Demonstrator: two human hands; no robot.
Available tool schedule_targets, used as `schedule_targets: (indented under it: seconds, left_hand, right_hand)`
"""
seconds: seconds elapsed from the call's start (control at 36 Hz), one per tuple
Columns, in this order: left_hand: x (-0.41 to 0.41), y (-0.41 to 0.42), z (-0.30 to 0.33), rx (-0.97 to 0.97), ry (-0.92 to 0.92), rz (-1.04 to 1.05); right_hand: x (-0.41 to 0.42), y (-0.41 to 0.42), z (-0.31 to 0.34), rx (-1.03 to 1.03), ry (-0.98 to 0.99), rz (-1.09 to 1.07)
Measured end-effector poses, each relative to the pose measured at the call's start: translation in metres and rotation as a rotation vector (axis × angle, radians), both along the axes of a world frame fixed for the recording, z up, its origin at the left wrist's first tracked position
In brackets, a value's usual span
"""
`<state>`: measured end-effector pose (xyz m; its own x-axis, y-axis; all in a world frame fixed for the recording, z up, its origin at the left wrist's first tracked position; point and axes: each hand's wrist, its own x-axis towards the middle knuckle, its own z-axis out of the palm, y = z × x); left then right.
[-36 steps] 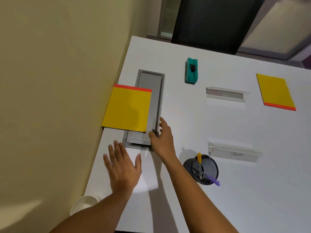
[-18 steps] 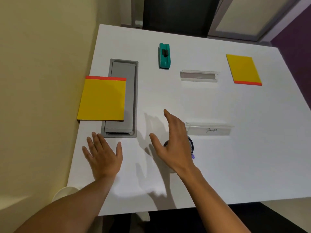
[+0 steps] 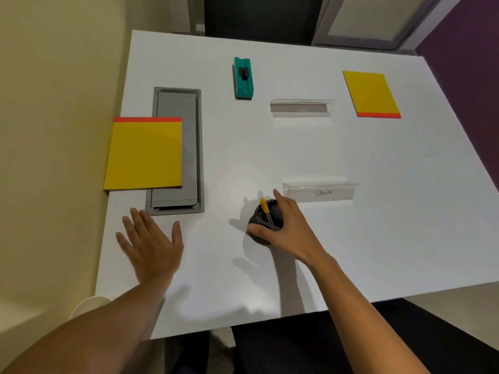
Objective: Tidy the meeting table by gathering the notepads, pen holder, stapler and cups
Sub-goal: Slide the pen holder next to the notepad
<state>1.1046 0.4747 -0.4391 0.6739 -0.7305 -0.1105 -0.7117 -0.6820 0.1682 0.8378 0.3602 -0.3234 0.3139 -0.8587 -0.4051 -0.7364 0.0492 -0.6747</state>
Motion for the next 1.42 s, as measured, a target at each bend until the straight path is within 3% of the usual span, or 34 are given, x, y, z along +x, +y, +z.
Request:
schedule_targets:
  seconds: [0.36, 0.72, 0.97, 1.42]
  left_hand:
    - [0.001, -0.001, -0.001, 0.027, -0.015, -0.001]
    - [0.002, -0.003, -0.007, 0.040, -0.023, 0.009]
    - [0.000, -0.004, -0.008, 0.046, -0.037, 0.003]
    - [-0.011, 0.008, -0.003, 0.020, -0.011, -0.028]
  right_hand:
    - [-0.013, 0.005, -0.014, -0.054, -0.032, 0.076]
    - [0.006, -0.001, -0.009, -0.160, -0.120, -0.014]
    - [0.066, -0.011, -0.003, -0.214, -0.245, 0.020]
    - [0.184, -0.007, 0.009, -0.290, -0.292, 0.188]
